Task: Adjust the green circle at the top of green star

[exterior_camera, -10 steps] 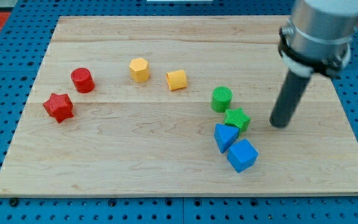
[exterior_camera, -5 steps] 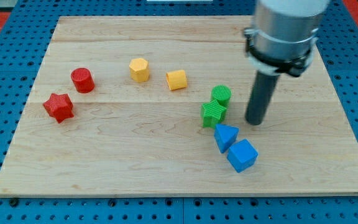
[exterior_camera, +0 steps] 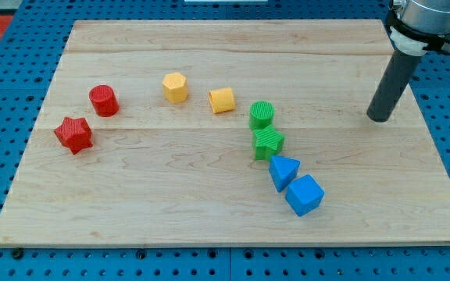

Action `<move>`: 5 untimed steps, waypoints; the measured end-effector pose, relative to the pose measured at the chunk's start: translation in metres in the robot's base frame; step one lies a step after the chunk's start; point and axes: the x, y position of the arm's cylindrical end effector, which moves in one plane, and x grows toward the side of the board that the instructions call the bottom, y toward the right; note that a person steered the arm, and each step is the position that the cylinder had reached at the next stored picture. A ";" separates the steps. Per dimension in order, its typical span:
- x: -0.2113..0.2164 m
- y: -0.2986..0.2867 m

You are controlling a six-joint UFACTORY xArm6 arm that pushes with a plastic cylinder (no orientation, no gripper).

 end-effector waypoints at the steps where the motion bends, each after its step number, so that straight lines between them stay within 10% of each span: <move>1: 0.000 0.000; 3: -0.060 0.117; 5: -0.119 -0.070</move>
